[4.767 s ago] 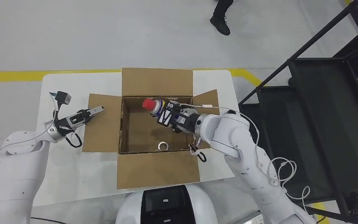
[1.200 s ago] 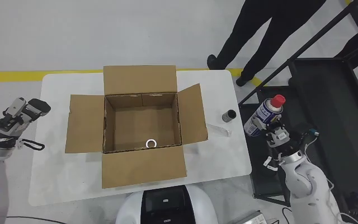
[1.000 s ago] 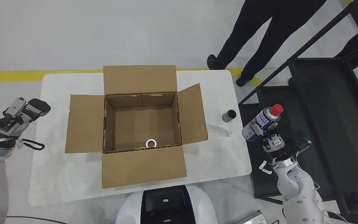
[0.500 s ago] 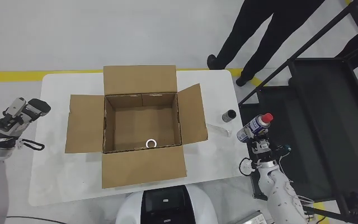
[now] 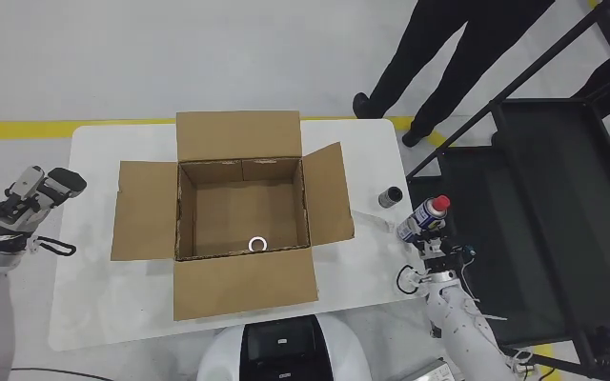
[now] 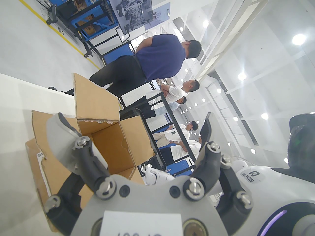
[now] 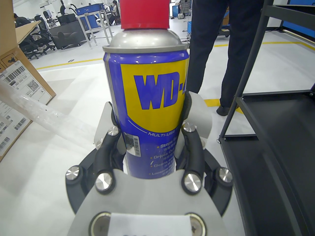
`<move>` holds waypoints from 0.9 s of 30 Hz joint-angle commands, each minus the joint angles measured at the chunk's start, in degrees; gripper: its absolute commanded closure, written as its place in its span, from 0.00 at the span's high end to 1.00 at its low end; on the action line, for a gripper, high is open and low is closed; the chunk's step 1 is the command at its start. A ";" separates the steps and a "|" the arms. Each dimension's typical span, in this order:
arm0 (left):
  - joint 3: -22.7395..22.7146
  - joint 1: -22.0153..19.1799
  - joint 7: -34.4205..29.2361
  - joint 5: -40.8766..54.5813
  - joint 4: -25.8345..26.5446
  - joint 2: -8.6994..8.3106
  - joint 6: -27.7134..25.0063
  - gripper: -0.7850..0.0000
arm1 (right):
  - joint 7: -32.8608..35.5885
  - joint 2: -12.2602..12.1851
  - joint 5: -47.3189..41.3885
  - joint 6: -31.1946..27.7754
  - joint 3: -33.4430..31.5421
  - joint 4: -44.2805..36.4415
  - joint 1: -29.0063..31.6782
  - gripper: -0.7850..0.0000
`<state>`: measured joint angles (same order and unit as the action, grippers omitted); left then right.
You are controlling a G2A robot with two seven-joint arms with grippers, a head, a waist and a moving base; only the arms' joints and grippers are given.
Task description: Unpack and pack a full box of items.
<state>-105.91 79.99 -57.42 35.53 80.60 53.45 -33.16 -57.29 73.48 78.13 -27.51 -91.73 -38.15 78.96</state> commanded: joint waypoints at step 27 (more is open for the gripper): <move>0.00 0.00 0.00 0.00 0.00 0.00 0.00 1.00 | -4.09 -0.22 0.31 0.92 3.60 8.80 -4.97 0.15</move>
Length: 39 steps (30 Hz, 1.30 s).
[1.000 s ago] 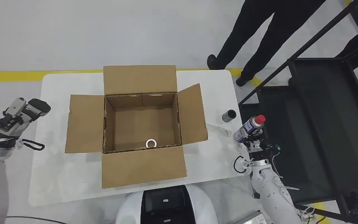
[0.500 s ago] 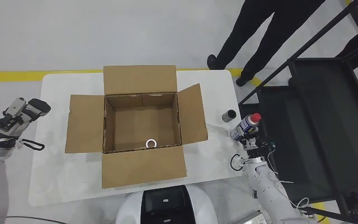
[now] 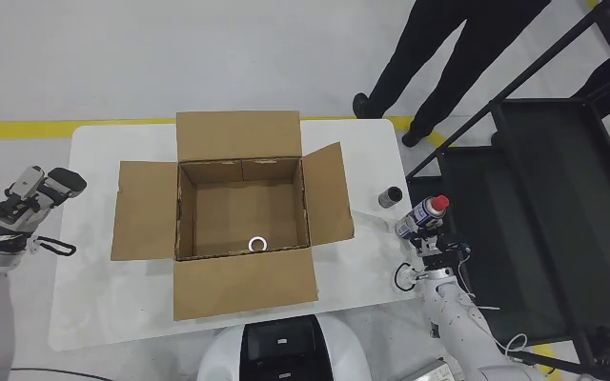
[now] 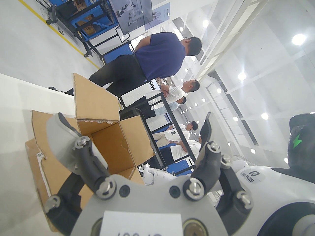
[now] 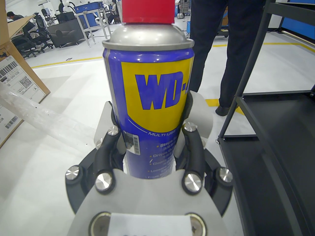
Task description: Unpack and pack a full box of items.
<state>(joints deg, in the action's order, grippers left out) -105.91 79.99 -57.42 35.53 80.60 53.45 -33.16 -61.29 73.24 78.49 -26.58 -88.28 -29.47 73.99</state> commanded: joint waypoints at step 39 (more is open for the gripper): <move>0.00 0.00 0.00 0.00 0.00 0.00 0.00 1.00 | 7.48 -3.21 -0.45 2.21 -6.61 -47.86 20.29 1.00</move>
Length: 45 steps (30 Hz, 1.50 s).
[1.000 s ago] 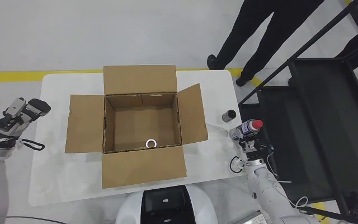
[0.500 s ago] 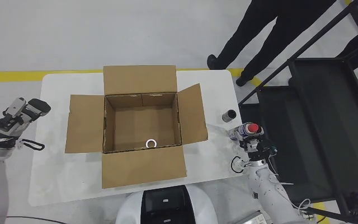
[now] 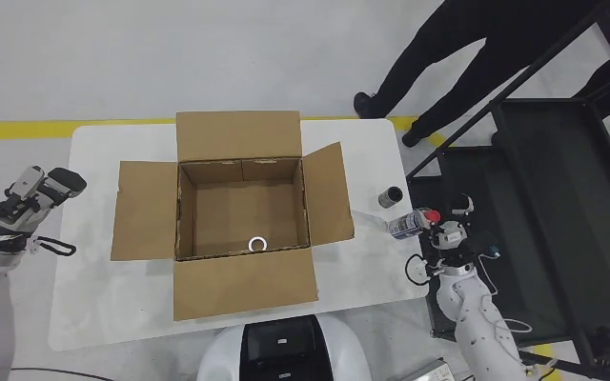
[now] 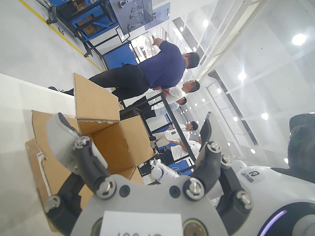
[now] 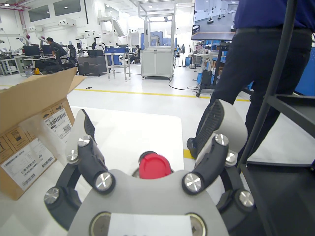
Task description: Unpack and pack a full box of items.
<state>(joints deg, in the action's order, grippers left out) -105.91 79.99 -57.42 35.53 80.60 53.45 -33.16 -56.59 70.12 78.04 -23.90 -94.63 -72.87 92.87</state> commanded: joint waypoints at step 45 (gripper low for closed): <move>0.00 0.00 0.00 0.00 0.00 0.00 0.00 1.00 | 69.79 -1.31 -8.49 -16.56 15.00 -41.31 -3.06 1.00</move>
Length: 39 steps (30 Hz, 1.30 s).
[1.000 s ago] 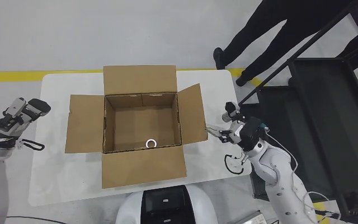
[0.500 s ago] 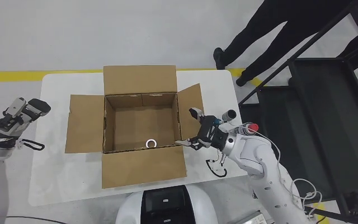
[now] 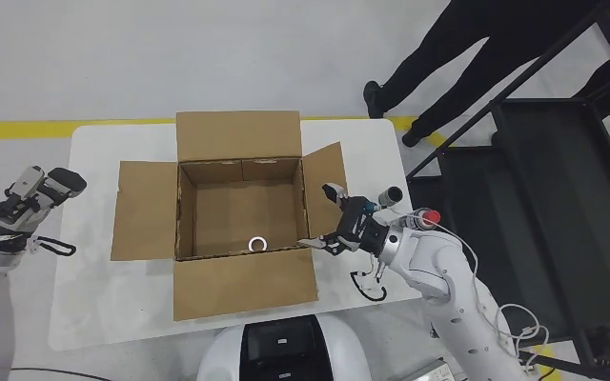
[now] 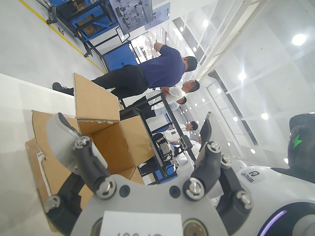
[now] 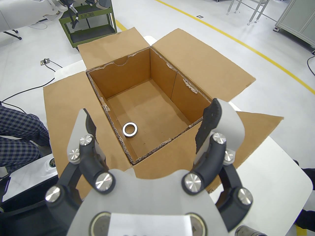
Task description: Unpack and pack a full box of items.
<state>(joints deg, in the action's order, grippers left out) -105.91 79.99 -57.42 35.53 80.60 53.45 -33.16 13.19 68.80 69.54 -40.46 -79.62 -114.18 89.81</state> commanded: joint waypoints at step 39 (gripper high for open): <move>0.00 0.00 0.00 0.00 0.00 0.00 0.00 1.00 | 29.92 3.29 -13.10 4.78 22.60 17.47 -32.40 1.00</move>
<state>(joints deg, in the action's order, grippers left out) -105.91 79.99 -57.42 35.53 80.60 53.45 -33.16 43.16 72.11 56.41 -35.61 -56.95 -96.65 57.34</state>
